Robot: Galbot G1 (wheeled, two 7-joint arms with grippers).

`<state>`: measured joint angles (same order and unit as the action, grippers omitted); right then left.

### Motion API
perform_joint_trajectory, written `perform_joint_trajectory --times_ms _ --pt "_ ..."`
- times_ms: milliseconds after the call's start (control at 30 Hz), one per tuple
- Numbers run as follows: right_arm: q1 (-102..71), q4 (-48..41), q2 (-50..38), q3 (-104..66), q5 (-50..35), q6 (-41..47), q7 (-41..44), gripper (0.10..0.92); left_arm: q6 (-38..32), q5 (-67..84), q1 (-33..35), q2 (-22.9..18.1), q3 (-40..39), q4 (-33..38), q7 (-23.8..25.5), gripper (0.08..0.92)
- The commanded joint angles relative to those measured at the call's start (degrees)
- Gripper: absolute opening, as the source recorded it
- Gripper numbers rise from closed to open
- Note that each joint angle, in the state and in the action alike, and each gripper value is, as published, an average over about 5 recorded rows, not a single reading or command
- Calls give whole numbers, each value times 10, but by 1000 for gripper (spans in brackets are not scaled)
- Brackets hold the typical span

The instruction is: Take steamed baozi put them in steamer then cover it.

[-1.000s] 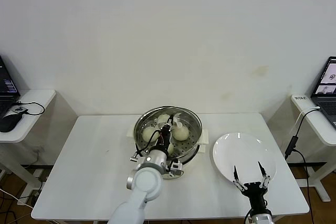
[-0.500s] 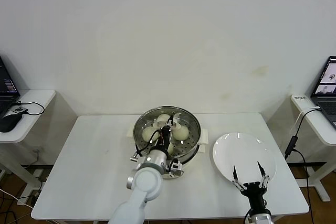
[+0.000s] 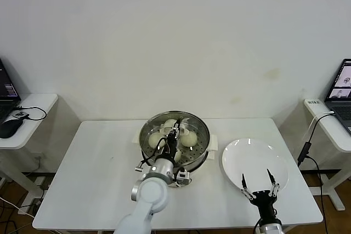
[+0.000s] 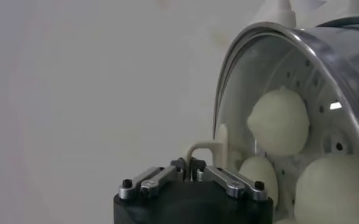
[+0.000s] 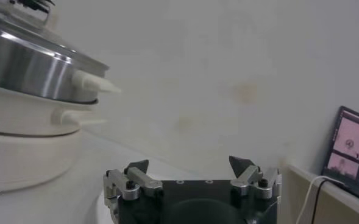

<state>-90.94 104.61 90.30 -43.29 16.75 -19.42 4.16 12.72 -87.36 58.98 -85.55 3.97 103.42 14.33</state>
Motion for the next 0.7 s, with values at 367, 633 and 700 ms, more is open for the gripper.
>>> perform_joint_trajectory --times_ms 367,633,700 --pt "-1 0 0 4 2 1 1 823 2 40 44 17 16 70 -4 696" --pt "-5 -3 -4 2 0 -2 0 823 3 190 145 92 67 184 -34 820" --pt "-8 -3 -6 2 -1 -3 0 822 -2 248 185 109 96 219 -51 822"
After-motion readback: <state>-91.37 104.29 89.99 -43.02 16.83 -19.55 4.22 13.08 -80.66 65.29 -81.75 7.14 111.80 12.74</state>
